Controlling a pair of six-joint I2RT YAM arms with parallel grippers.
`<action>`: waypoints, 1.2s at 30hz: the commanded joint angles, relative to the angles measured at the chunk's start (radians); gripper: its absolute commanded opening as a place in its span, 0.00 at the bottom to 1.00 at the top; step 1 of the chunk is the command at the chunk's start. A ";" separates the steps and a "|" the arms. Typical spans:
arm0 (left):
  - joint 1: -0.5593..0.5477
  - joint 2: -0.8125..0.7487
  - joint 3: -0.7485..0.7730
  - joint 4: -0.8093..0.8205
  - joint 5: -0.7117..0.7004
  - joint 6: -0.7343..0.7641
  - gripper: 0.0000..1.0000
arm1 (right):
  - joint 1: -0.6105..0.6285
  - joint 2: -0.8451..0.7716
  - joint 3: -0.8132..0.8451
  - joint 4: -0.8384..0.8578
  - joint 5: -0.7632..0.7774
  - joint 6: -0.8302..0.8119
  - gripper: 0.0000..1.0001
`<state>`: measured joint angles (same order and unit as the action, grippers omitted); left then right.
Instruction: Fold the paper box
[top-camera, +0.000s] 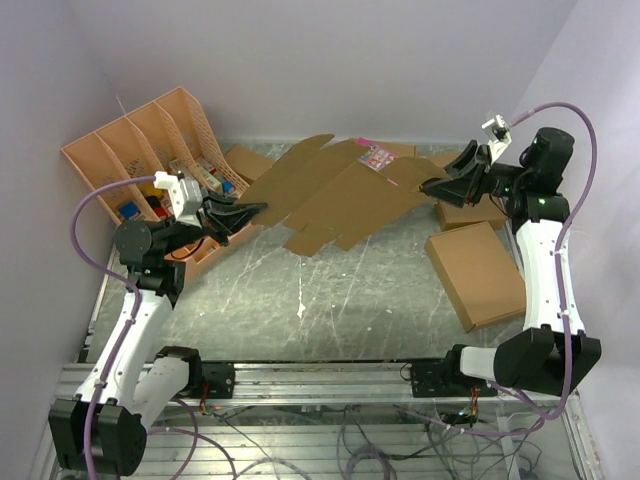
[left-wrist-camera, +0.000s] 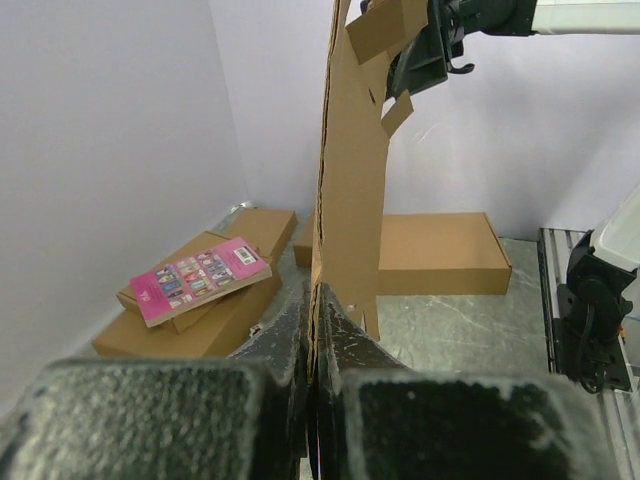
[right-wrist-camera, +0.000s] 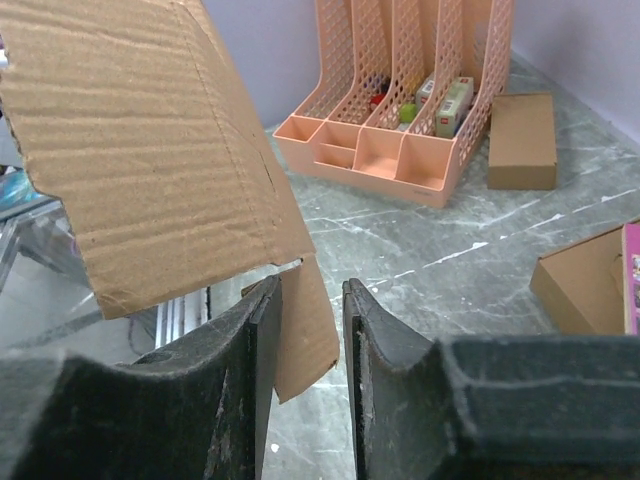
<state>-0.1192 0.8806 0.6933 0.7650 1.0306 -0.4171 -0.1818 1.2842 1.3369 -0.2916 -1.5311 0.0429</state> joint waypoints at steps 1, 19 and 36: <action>0.006 -0.015 0.045 -0.014 -0.034 0.038 0.07 | 0.010 -0.023 -0.030 -0.030 -0.010 -0.031 0.31; 0.006 -0.015 0.071 -0.083 -0.053 0.089 0.07 | 0.017 -0.035 -0.011 -0.134 -0.013 -0.116 0.28; 0.006 -0.001 0.101 -0.196 -0.060 0.185 0.07 | 0.018 -0.047 -0.011 -0.185 -0.004 -0.130 0.32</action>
<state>-0.1192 0.8806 0.7586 0.5732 0.9905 -0.2611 -0.1699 1.2583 1.3125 -0.4541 -1.5261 -0.0727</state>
